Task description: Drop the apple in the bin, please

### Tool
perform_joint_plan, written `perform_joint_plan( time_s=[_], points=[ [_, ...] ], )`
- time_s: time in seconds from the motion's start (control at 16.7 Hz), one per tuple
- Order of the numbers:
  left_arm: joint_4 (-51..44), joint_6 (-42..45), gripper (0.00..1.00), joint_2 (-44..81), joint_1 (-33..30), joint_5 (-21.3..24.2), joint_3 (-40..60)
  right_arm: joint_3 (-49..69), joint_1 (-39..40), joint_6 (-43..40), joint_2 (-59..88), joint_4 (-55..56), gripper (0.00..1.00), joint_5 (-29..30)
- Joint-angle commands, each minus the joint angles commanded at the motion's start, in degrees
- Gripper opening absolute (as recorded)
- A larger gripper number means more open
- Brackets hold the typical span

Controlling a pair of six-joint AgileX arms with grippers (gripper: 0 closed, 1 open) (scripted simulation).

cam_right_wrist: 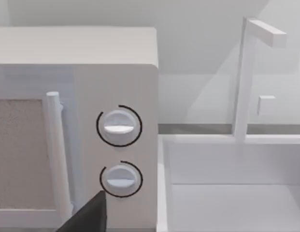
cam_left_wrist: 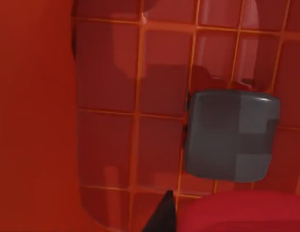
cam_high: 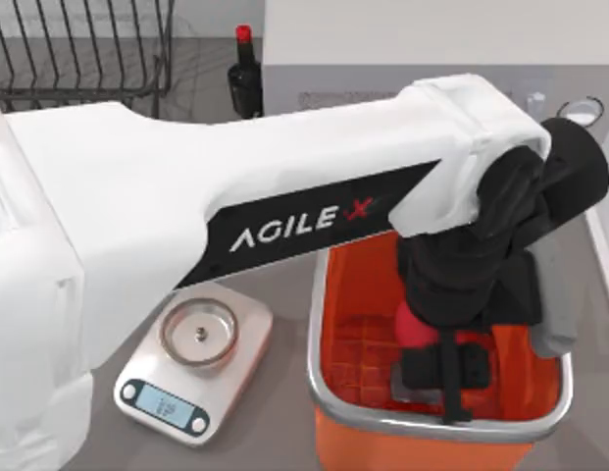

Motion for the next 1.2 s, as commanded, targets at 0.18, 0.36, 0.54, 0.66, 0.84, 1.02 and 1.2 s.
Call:
perform_joint_plan(
  time_s=[0.18,0.36,0.54,0.66,0.84,1.02,1.2],
  points=[
    [1.3,0.0,0.00,0.1,0.0,-0.1,-1.2,0.0,0.0,0.0,0.0,0.0,1.00,0.0],
    [1.3,0.0,0.08,0.1,0.0,-0.1,-1.2,0.0,0.0,0.0,0.0,0.0,1.00,0.0],
    [1.3,0.0,0.30,0.1,0.0,-0.1,-1.2,0.0,0.0,0.0,0.0,0.0,1.00,0.0],
    [1.3,0.0,0.45,0.1,0.0,-0.1,-1.2,0.0,0.0,0.0,0.0,0.0,1.00,0.0],
    [1.3,0.0,0.68,0.1,0.0,-0.1,-1.2,0.0,0.0,0.0,0.0,0.0,1.00,0.0],
    [1.3,0.0,0.90,0.1,0.0,-0.1,-1.2,0.0,0.0,0.0,0.0,0.0,1.00,0.0],
    [1.3,0.0,1.00,0.1,0.0,-0.1,-1.2,0.0,0.0,0.0,0.0,0.0,1.00,0.0]
  ],
)
